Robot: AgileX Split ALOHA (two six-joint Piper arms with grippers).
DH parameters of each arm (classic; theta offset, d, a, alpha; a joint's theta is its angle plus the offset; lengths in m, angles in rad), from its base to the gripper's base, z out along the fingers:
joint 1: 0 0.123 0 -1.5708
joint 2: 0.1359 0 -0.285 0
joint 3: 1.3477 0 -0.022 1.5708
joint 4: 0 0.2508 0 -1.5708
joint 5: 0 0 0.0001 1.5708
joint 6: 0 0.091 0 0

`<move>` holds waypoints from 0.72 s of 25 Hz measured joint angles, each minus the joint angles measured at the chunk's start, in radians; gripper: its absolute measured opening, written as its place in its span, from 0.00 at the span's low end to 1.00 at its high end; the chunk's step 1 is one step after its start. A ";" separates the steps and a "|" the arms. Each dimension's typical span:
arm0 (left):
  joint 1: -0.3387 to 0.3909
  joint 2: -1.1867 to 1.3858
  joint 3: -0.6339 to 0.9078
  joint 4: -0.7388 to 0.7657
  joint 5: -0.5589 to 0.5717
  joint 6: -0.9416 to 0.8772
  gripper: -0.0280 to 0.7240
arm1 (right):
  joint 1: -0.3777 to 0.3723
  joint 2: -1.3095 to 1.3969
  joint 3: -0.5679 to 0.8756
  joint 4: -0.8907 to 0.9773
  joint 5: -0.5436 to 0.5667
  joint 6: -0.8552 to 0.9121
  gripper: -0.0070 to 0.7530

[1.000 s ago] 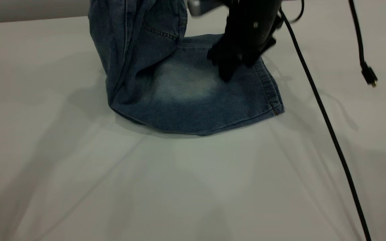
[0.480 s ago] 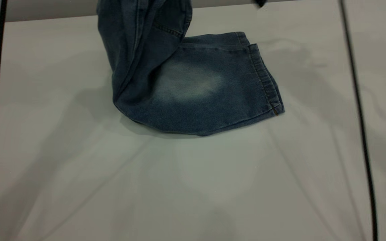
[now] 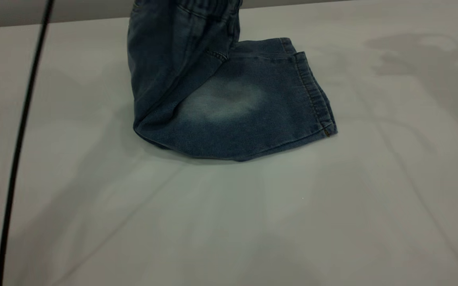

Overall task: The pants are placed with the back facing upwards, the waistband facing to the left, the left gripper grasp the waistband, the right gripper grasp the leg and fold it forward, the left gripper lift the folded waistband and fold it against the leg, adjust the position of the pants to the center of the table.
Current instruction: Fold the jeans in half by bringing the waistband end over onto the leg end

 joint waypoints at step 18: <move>-0.168 0.194 0.000 0.004 -0.291 0.061 0.08 | -0.003 -0.033 0.000 0.023 0.008 0.001 0.56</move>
